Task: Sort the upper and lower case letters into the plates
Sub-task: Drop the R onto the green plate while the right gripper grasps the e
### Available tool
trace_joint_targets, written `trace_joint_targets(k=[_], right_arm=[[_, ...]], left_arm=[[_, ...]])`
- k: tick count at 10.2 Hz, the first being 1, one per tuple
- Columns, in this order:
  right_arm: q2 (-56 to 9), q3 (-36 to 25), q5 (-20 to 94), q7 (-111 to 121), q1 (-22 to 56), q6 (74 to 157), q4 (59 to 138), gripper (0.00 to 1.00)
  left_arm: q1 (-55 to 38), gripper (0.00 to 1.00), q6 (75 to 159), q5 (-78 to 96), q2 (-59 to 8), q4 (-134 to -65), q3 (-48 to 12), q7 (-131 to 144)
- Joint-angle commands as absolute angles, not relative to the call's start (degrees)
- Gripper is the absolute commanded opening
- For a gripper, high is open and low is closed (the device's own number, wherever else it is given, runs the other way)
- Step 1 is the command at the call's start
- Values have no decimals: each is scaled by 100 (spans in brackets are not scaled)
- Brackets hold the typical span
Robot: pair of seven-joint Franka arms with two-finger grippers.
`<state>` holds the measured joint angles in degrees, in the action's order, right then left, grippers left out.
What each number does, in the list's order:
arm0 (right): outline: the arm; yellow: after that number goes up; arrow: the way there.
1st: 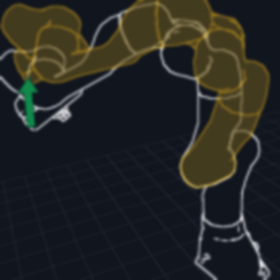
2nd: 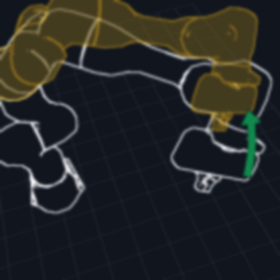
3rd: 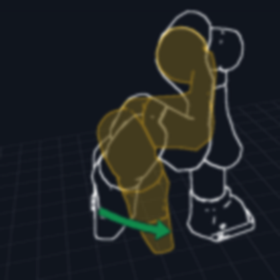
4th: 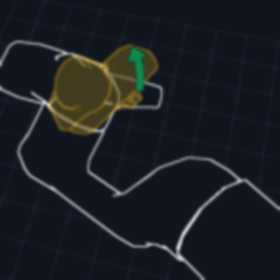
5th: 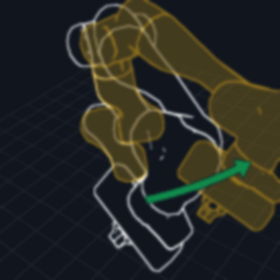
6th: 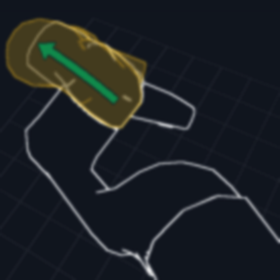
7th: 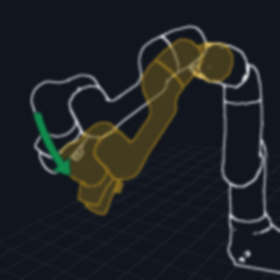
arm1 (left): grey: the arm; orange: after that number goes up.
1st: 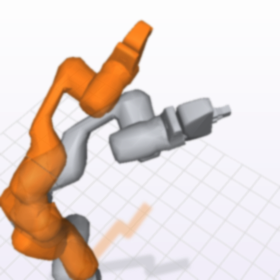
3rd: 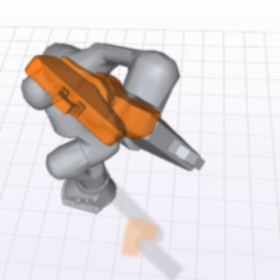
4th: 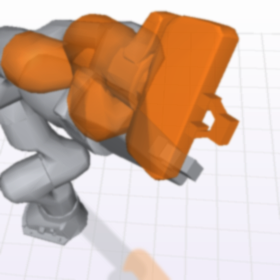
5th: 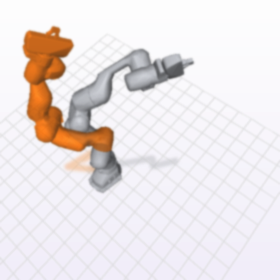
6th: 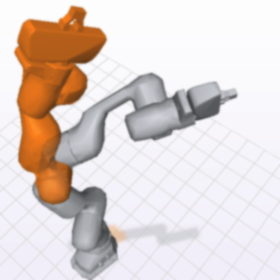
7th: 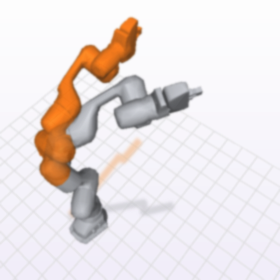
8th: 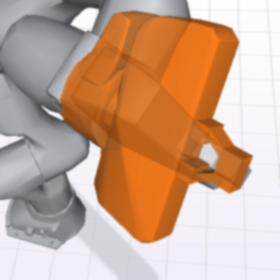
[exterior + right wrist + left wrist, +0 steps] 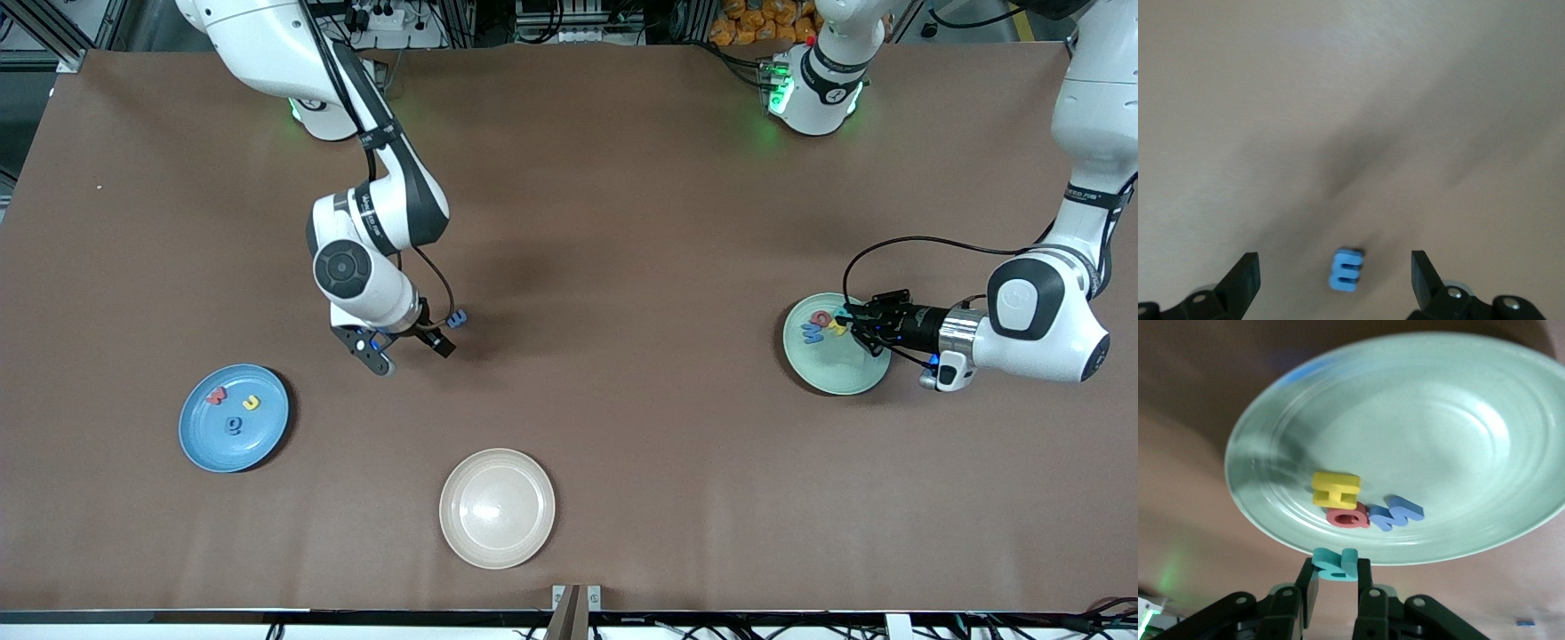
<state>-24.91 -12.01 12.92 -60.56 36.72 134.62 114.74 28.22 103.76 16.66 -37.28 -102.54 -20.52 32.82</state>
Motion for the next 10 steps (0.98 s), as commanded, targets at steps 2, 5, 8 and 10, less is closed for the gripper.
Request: trace_joint_targets(k=[2, 5, 8, 10], right_arm=[[-2197, -1002, 1327, -6660, 3656, 14333, 12312, 100], [-2504, -932, 1336, -7091, 3726, 14747, 12340, 100], [-2785, -704, 1336, -7339, 3753, 15054, 12270, 100], [-2874, -624, 1257, -7295, 3762, 15073, 12243, 100]], left_arm=[[2988, 25, 10336, 1380, -3832, -10152, -2092, 2971], [2997, 25, 10336, 1213, -3937, -10029, -2040, 2813], [2997, 40, 10336, 1204, -3955, -9984, -2021, 2795], [2997, 100, 10336, 1195, -3955, -9984, -2021, 2777]])
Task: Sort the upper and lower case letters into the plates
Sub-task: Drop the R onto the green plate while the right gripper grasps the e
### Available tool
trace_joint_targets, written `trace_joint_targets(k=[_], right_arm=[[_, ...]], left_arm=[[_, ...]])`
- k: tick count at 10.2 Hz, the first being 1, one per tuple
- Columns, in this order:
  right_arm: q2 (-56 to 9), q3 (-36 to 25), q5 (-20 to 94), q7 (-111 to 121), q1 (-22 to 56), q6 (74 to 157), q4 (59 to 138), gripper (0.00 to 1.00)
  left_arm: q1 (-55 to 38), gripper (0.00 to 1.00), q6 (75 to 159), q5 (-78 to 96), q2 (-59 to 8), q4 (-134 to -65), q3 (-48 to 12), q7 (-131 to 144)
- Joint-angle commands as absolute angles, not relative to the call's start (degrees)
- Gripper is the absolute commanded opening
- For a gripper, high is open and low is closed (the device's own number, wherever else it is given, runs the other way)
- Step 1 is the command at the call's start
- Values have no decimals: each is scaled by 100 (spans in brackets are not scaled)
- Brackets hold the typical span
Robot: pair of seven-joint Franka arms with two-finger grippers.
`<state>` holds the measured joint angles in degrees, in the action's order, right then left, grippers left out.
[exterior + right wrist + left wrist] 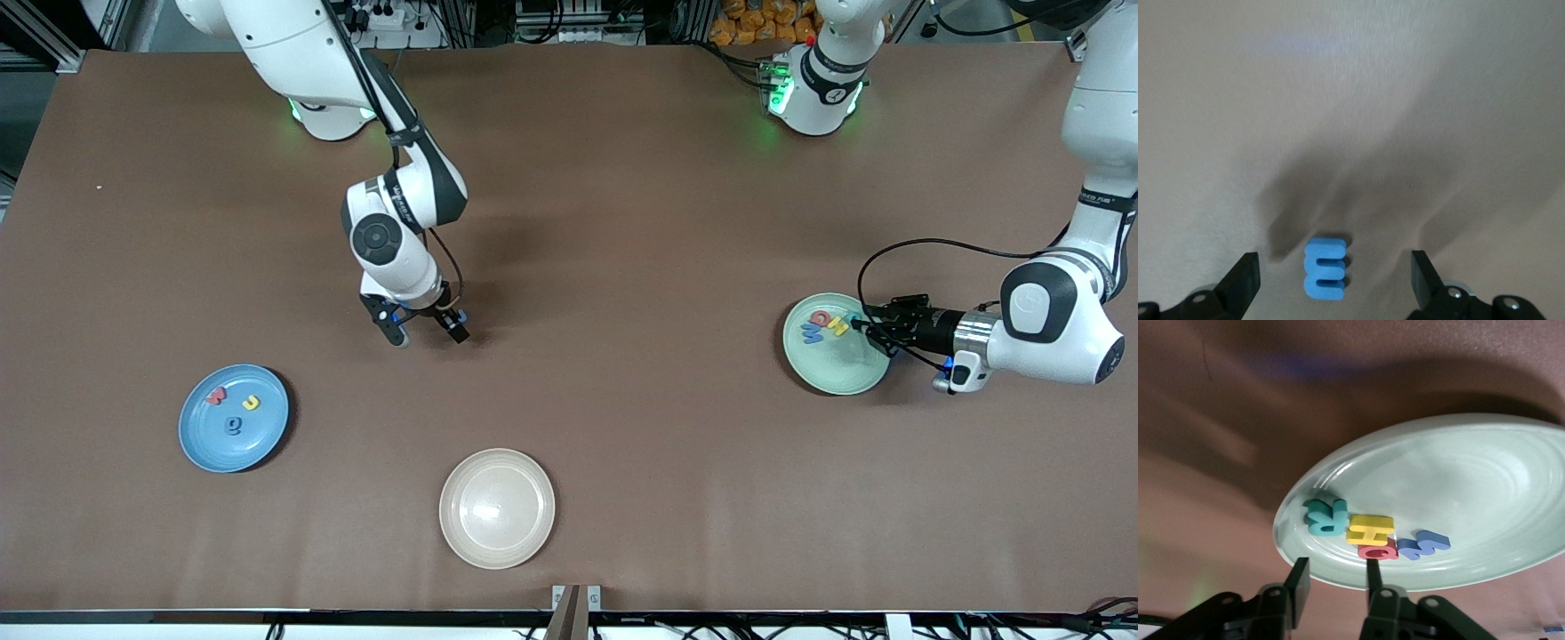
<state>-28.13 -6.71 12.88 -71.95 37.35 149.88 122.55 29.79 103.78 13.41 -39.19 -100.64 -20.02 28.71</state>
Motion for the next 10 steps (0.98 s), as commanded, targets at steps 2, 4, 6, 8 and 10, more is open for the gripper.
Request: trace_joint_targets(k=[2, 4, 6, 8, 10], right_arm=[[-2883, -624, 1230, -7304, 3762, 15073, 12252, 100], [-2883, -598, 1222, -7295, 3770, 15082, 12252, 72], [-2883, -589, 1222, -7304, 3788, 15326, 12278, 0], [-2892, -571, 1222, -7295, 3788, 15363, 12270, 0], [-2848, -580, 1196, -7225, 3771, 15354, 12243, 0]], left_arm=[[2971, 100, 10327, 1195, -3903, -9993, -2021, 2786], [2892, 100, 10178, 1187, -3806, -9941, -2100, 2804], [2481, 100, 10117, 1126, -3491, -9958, -2092, 2839], [2129, 100, 9897, 1099, -2982, -9949, -2101, 3005], [1838, 100, 9844, 907, -2594, -9949, -2109, 2988]])
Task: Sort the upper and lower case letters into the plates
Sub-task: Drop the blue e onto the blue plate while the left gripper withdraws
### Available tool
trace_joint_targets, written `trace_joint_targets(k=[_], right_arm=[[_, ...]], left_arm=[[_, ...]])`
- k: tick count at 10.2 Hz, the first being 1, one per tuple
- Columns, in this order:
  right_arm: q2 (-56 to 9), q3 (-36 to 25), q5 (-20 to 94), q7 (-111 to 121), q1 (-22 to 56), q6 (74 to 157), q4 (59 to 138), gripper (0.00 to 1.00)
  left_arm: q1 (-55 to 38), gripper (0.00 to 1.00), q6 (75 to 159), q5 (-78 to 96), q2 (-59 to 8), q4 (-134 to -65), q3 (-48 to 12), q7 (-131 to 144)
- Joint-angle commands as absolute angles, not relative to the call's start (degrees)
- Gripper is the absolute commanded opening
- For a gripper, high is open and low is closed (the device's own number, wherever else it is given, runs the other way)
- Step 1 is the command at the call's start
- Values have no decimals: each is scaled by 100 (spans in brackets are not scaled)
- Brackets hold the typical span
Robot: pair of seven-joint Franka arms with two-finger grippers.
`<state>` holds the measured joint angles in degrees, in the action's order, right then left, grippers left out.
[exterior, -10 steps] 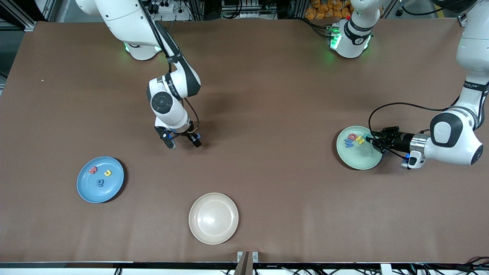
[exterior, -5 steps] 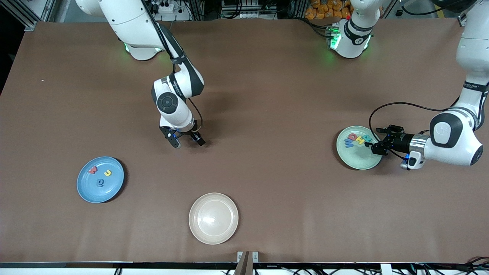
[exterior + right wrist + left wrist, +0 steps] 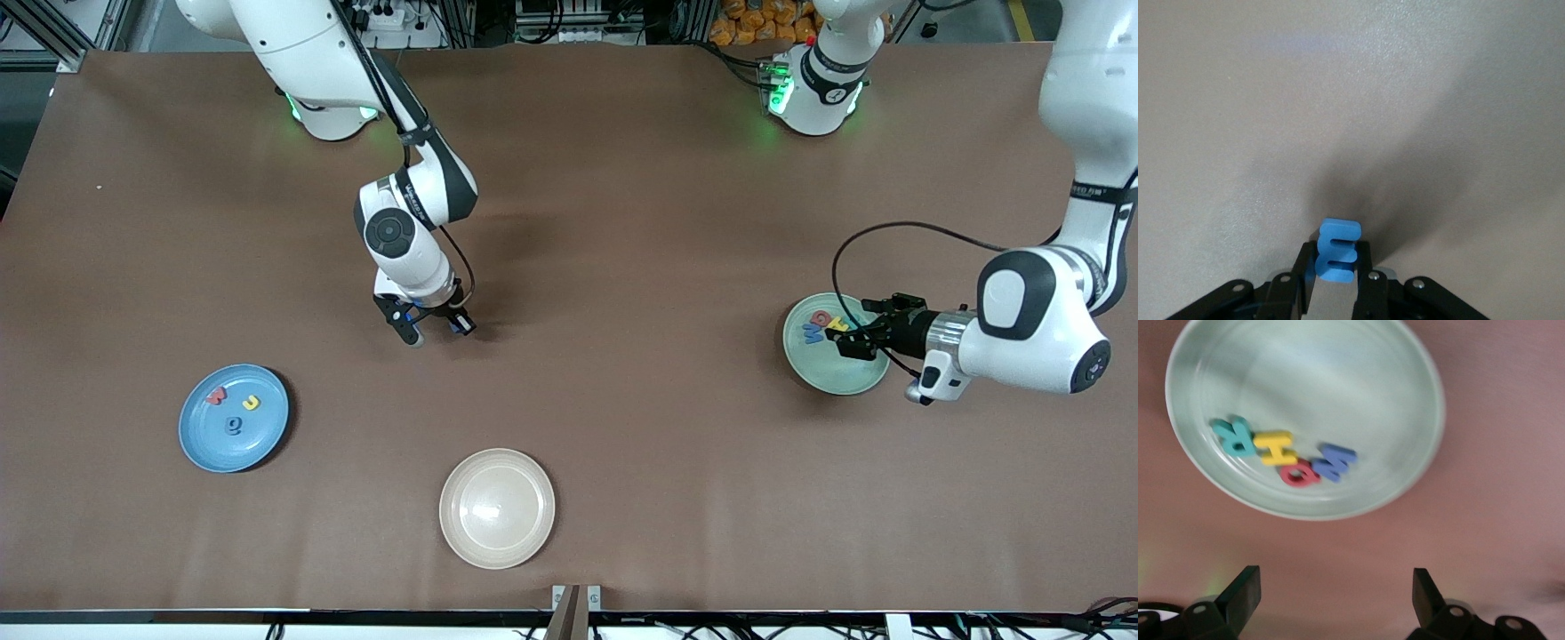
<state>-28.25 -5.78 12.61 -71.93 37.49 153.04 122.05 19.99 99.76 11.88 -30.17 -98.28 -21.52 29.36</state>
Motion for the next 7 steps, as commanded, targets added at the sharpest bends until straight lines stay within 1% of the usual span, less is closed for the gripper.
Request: trace_joint_targets(k=[1, 3, 4, 5, 7], right_arm=[[-2813, -580, 952, -7207, 3736, 15354, 12165, 0], [-2786, -589, 512, -7129, 3509, 15206, 11657, 0], [-2786, -580, 101, -6789, 3202, 14700, 11332, 0], [-2786, -580, -199, -6324, 2956, 14121, 10998, 0], [-2786, -632, -316, -5183, 2463, 13223, 10470, 0]], left_arm=[[1715, 100, 9844, 836, -2454, -9941, -2205, 2997], [1731, 100, 9705, 416, -2216, -9748, -2468, 2901], [1697, 100, 9399, 213, -2224, -9364, -2626, 2909], [1635, 100, 9169, -33, -2224, -9125, -2750, 2909], [1661, 100, 9088, -517, -2154, -8791, -3048, 2657]])
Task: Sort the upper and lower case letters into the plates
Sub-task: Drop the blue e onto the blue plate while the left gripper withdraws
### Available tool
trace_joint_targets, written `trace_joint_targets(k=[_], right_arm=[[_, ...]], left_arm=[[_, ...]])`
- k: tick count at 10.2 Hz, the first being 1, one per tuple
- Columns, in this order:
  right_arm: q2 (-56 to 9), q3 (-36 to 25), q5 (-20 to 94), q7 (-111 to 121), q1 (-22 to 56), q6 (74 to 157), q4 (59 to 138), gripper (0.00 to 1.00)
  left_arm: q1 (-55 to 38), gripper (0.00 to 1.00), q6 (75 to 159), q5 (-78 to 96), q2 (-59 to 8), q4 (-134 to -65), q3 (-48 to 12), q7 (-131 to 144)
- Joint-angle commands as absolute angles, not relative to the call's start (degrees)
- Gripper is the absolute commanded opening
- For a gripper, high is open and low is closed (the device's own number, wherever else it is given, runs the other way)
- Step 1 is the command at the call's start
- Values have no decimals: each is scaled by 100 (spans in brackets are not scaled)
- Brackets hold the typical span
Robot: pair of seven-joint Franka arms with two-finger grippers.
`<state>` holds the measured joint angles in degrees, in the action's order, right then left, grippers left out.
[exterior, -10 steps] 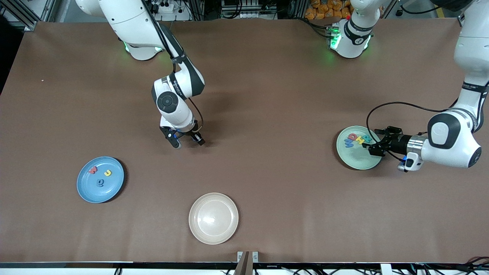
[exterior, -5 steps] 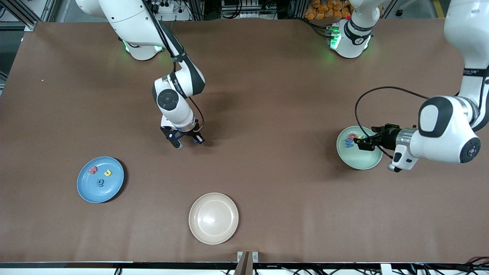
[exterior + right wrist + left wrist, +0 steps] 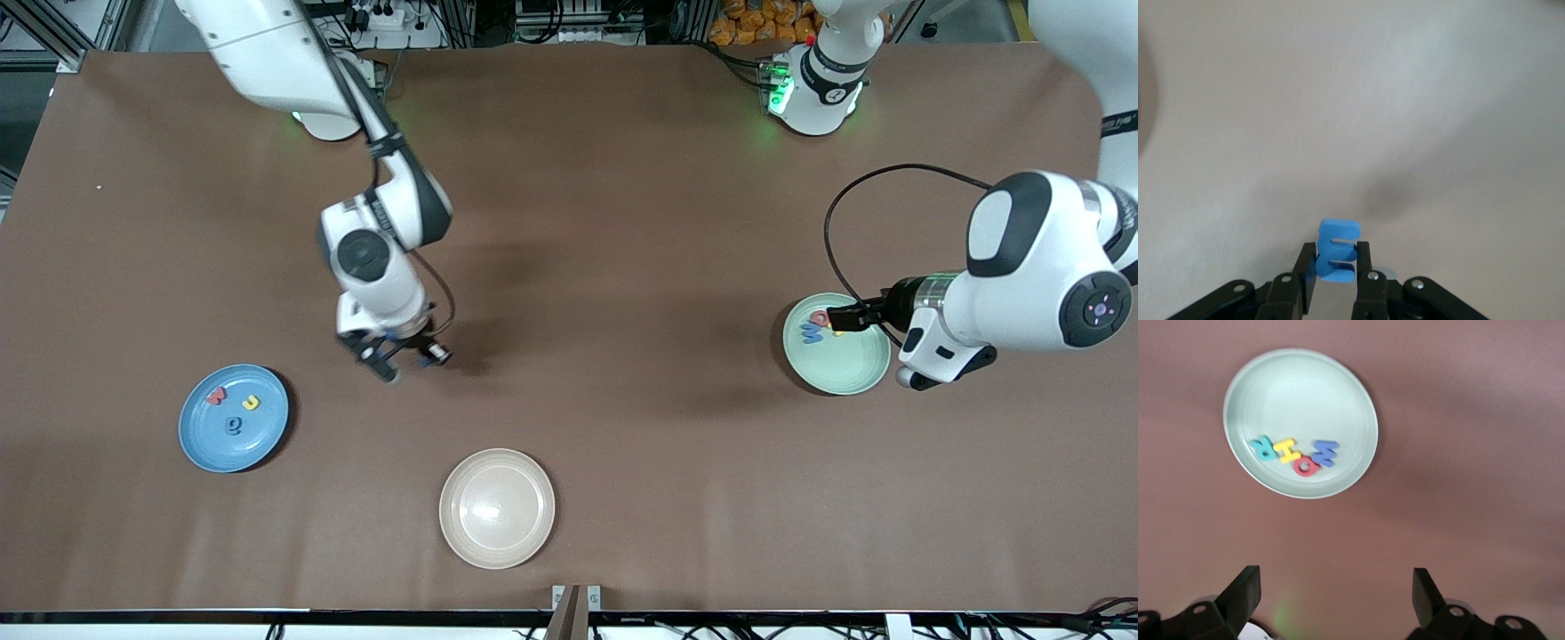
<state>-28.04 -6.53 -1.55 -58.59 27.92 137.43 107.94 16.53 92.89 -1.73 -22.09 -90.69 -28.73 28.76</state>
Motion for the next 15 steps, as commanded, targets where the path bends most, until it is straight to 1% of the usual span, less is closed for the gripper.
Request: trace_joint_targets(k=[1, 2, 3, 5, 6, 7, 8, 9, 10, 11, 12, 13, 14, 15], right_arm=[[-2786, -789, -577, -4611, 2235, 13045, 10398, 0], [-2786, -965, -1050, -4153, 2024, 13034, 10389, 0], [-2821, -1045, -1333, -3844, 1760, 13052, 10371, 0], [-2865, -1064, -1529, -3115, 1207, 13218, 10266, 0], [-2857, -1072, -1521, -2763, 1048, 13227, 10240, 0], [-2848, -1064, -1512, -2594, 898, 13236, 10196, 18], [-2839, -1055, -1468, -2593, 775, 13228, 10178, 99], [-2761, -1011, -1459, -2497, 704, 13167, 10195, 100], [-2612, -932, -1407, -2409, 703, 13018, 10221, 100], [-2358, -705, -1319, -2391, 651, 12573, 10213, 100], [-1981, -303, -1136, -2321, 442, 12081, 10213, 100], [-1647, 119, -960, -1711, 91, 11737, 10204, 100], [-1374, 262, -549, -1026, -130, 11455, 10178, 100], [-1040, 238, -188, -271, -210, 11269, 10152, 100]], left_arm=[[1679, 100, 9062, -553, -2127, -8641, -3067, 2341], [1696, 100, 8957, -554, -2083, -8579, -3085, 2059], [1696, 100, 8939, -554, -1839, -8552, -3041, 1413], [1705, 100, 8938, -571, -1575, -8543, -2997, 531], [1705, 100, 8938, -684, -1269, -8552, -2971, 101], [1705, 100, 8938, -755, -1187, -8543, -2927, -312], [1601, 100, 8982, -730, -1039, -8552, -2596, -595], [1182, 100, 9122, -764, -889, -8578, -2245, -589], [543, 100, 9201, -782, -775, -8596, -1658, -371], [40, 100, 9202, -800, -721, -8596, -1243, -65], [-43, 100, 9211, -809, -634, -8596, -1178, 286], [-18, 100, 9211, -809, -563, -8596, -1152, 412], [17, 100, 9246, -791, -467, -8622, -1003, 352], [0, 100, 9237, -756, -309, -8692, -941, 412]])
